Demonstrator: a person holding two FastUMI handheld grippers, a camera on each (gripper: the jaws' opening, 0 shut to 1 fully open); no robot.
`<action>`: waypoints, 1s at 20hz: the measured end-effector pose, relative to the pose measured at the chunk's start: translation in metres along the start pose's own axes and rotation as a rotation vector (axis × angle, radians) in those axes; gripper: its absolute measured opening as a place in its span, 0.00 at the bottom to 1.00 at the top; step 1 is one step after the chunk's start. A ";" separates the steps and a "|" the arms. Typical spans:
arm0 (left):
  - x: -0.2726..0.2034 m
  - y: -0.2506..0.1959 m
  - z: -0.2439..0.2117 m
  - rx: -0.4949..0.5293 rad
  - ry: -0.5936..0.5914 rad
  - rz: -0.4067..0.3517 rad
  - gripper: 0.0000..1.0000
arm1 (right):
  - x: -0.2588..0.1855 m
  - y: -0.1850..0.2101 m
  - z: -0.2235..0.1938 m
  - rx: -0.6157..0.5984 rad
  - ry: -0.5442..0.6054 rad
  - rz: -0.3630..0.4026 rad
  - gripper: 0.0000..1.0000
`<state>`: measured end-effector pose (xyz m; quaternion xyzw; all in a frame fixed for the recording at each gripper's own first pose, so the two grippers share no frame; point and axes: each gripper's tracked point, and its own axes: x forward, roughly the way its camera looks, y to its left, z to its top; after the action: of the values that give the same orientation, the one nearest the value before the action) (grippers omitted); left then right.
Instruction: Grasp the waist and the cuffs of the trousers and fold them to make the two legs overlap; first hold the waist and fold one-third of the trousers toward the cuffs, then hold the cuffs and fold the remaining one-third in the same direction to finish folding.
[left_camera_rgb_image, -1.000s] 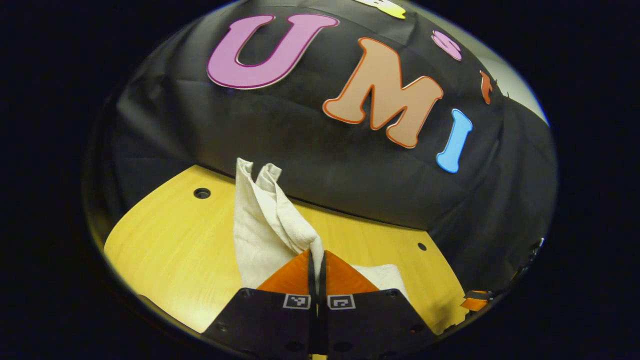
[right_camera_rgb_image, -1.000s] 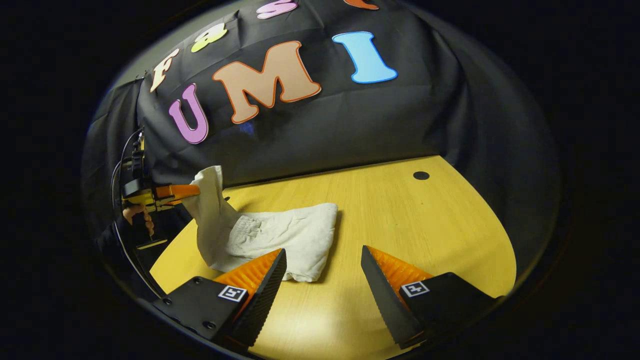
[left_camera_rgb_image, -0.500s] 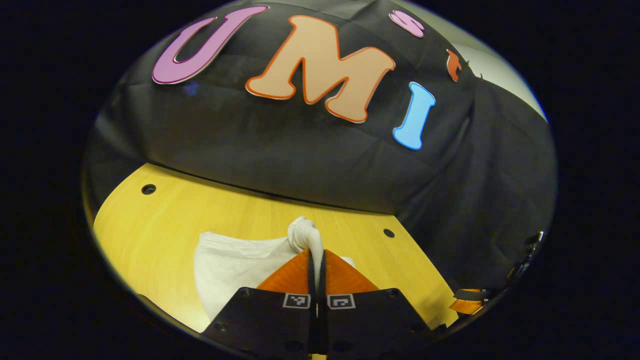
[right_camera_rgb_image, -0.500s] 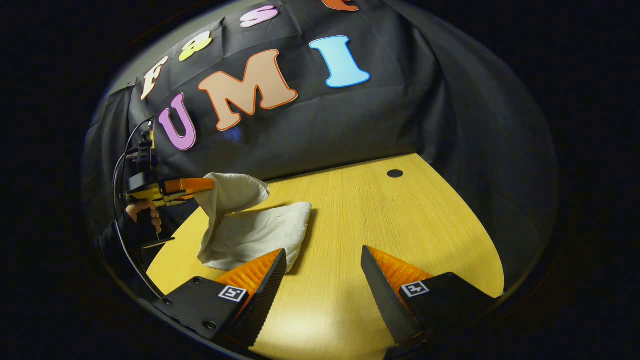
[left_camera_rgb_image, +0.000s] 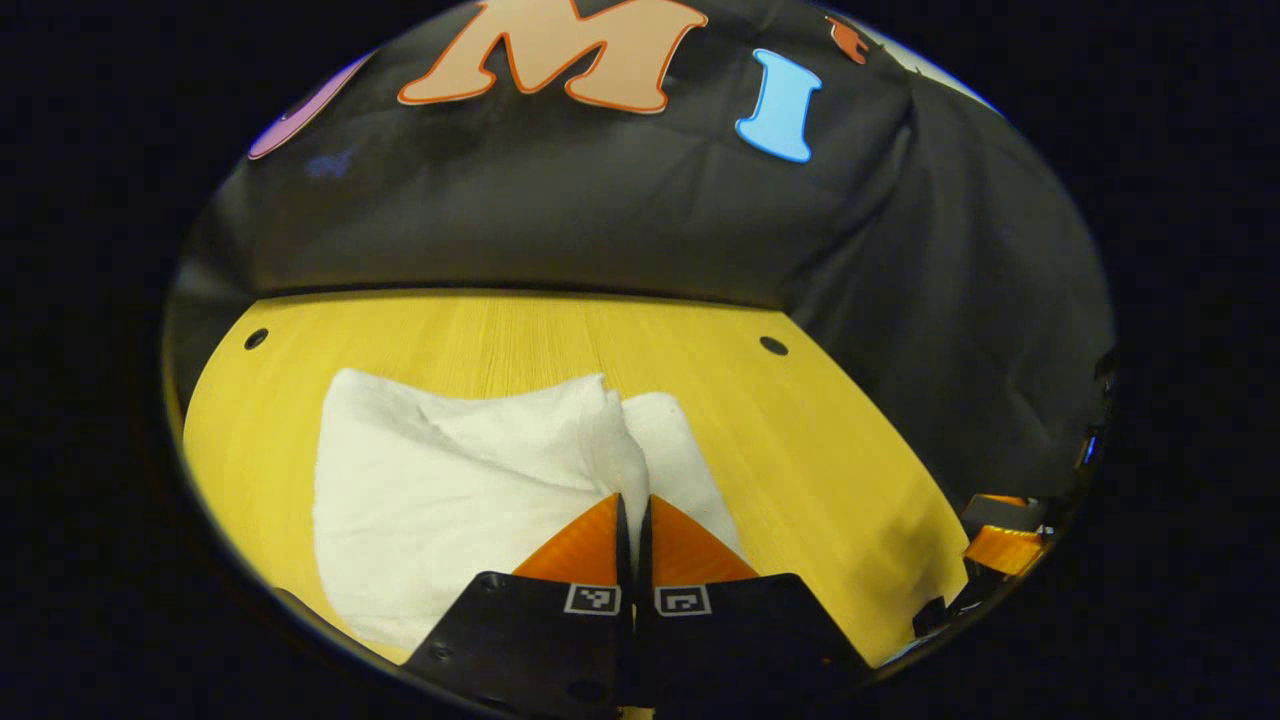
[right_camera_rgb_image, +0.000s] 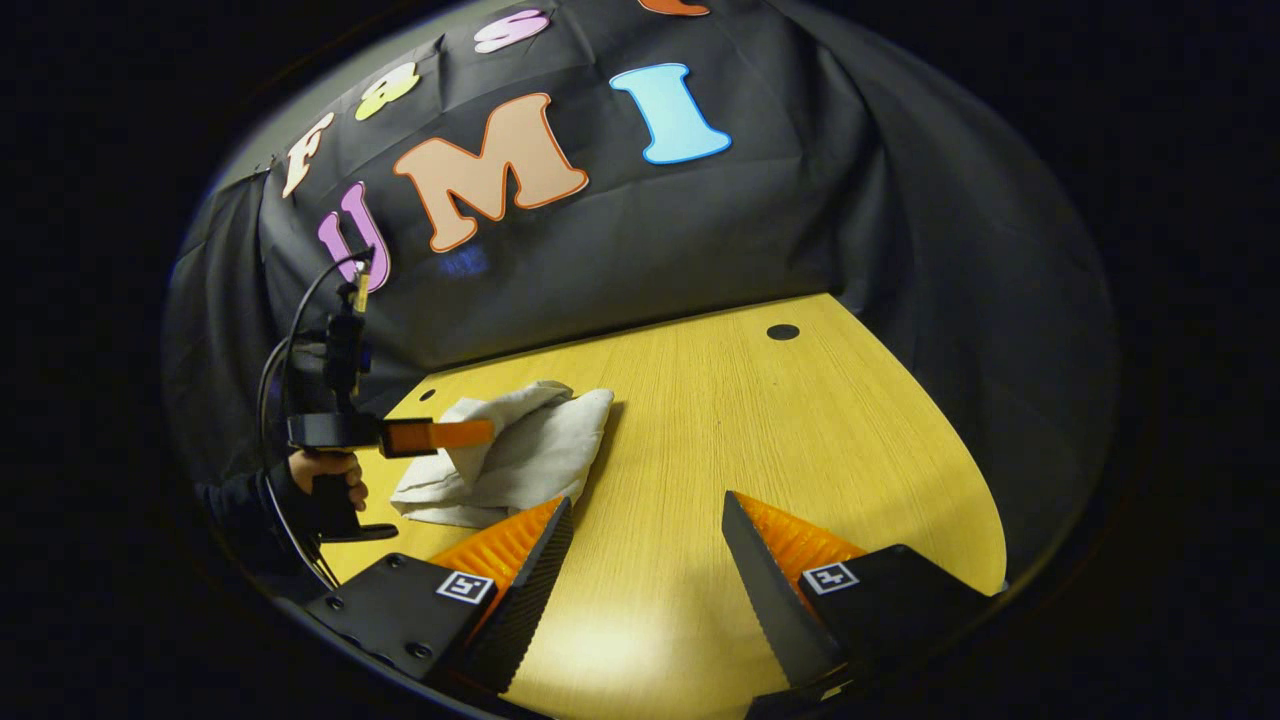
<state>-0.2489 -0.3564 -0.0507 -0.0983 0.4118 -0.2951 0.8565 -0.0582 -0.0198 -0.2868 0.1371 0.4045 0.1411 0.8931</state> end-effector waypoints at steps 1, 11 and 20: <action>0.002 0.000 -0.008 -0.006 0.012 0.010 0.00 | 0.001 0.001 0.001 -0.004 -0.001 0.007 0.96; -0.055 0.030 0.022 0.021 -0.196 0.149 0.96 | 0.010 0.050 0.042 -0.070 -0.084 0.070 0.96; -0.209 0.123 0.082 0.081 -0.413 0.346 0.96 | 0.003 0.153 0.112 -0.121 -0.282 0.103 0.96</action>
<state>-0.2360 -0.1410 0.0870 -0.0503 0.2267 -0.1342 0.9633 0.0076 0.1083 -0.1629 0.1220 0.2584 0.1904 0.9392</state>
